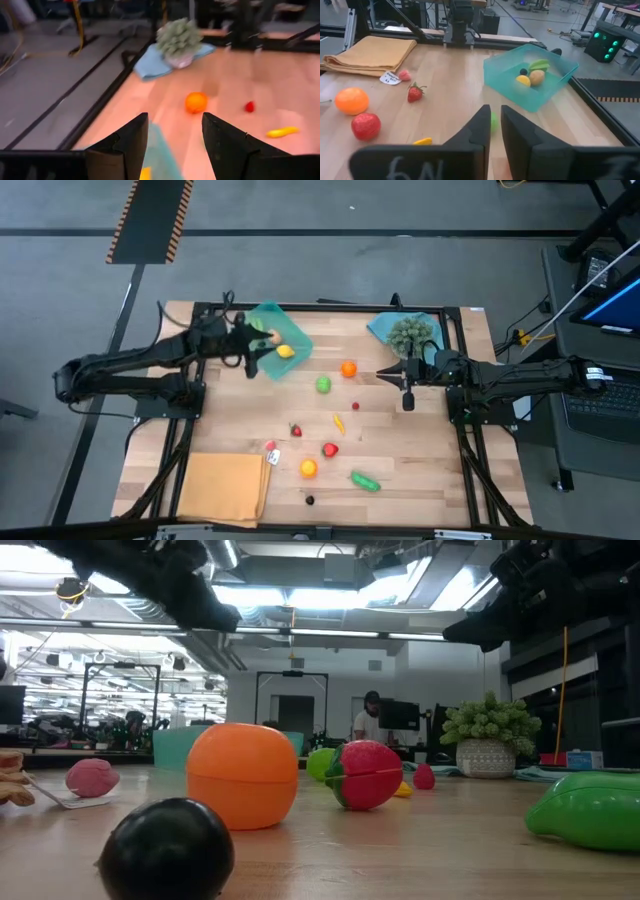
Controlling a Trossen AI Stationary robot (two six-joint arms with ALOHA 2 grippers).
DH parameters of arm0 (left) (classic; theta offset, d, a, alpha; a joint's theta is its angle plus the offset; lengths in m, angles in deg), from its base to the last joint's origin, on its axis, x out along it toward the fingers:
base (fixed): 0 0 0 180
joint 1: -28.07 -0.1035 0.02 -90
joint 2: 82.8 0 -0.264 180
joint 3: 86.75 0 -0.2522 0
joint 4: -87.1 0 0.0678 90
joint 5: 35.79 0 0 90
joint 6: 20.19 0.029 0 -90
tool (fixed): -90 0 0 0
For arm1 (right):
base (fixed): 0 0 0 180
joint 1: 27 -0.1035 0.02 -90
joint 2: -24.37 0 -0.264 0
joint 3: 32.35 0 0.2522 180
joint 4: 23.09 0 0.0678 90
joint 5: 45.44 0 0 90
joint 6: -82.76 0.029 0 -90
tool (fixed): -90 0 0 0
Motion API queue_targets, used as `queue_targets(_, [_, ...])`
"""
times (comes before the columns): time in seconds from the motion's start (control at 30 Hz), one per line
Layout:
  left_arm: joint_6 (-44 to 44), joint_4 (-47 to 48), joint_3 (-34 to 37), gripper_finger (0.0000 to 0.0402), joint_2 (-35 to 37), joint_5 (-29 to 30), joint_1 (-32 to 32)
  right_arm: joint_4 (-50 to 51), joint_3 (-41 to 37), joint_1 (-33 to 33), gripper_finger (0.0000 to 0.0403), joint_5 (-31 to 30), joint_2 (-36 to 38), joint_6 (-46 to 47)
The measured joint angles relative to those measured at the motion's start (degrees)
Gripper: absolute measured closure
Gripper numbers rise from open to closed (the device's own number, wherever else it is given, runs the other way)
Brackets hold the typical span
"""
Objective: Pick and placing Produce into tupperware
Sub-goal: Put the orange pumpkin into the blue bin
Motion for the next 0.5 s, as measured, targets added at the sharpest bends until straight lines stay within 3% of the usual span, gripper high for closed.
queue_targets(0.23, [-2.70, -12.82, 11.75, 0.0223, 5.86, 0.00, 7.22, 0.13, 0.00, 0.00, 0.0285, -0.01, 0.00, 0.06])
queue_targets(0.5, [-4.95, -14.34, 15.94, 0.0223, 9.04, 0.54, 14.66, 0.03, 0.00, -1.19, 0.0165, -0.01, -0.35, 1.96])
